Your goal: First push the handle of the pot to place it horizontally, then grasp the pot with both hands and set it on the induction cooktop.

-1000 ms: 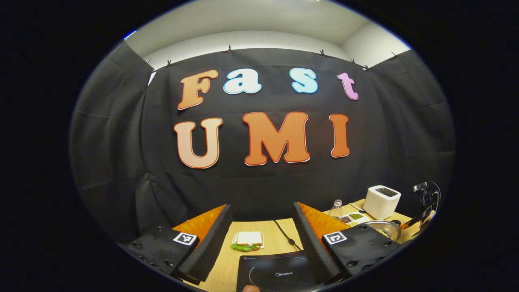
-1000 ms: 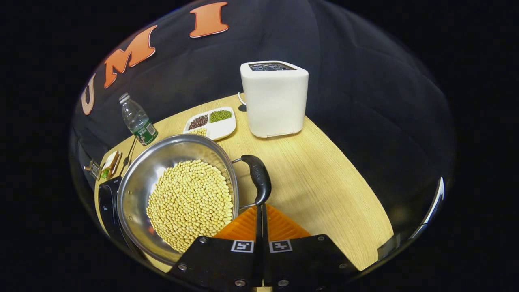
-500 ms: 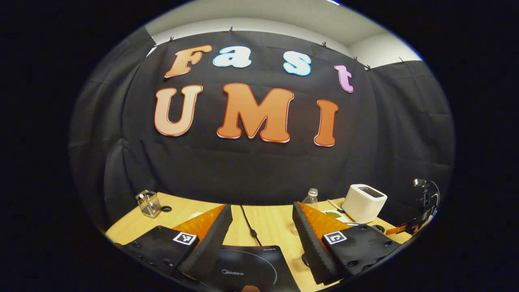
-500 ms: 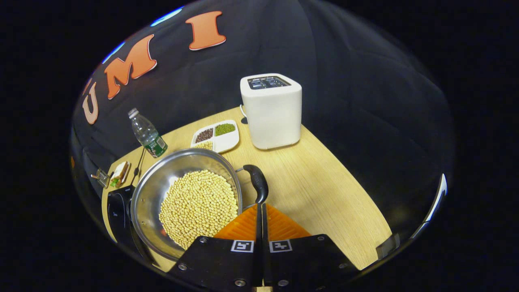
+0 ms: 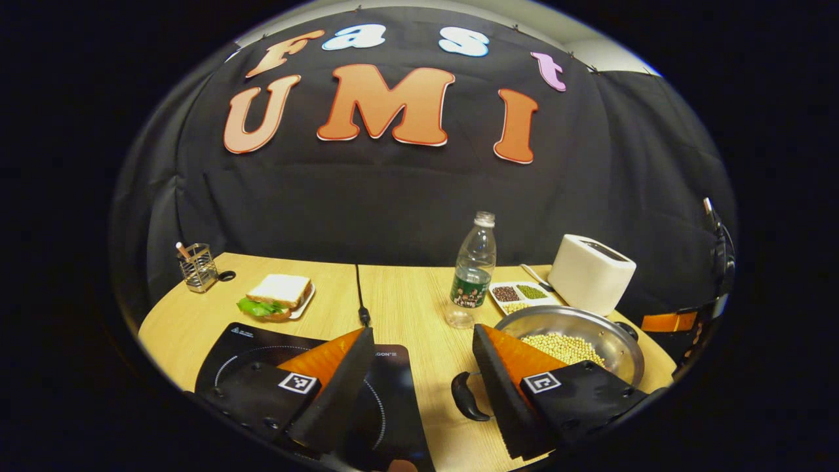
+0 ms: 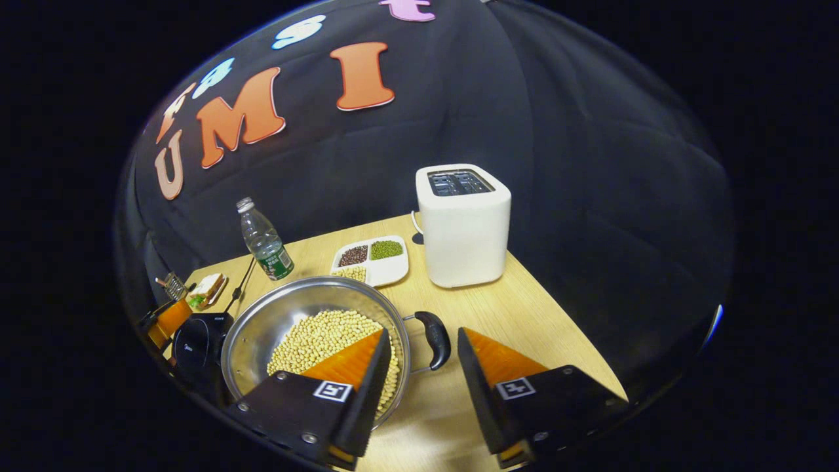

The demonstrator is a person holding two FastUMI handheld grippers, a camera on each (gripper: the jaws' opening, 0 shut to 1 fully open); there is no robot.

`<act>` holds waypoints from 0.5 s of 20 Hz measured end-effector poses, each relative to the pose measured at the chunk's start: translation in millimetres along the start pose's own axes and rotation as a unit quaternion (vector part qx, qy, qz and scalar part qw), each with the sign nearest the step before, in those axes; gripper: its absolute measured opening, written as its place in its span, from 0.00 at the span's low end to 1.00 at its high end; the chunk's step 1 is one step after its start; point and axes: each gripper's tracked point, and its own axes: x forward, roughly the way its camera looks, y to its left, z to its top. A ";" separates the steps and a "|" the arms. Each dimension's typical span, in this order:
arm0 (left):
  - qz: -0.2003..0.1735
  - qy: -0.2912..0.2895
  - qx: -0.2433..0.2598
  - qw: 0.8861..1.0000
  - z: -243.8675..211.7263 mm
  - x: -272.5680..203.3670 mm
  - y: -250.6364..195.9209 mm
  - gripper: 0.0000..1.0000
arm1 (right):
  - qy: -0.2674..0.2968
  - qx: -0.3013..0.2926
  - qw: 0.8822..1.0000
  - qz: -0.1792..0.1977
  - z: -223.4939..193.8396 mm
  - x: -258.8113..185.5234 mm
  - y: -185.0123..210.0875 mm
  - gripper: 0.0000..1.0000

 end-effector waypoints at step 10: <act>-0.026 0.111 0.032 0.993 -70.5 33.6 -37.0 0.99 | 0.036 0.000 0.999 -0.011 -24.1 54.6 -4.5 0.94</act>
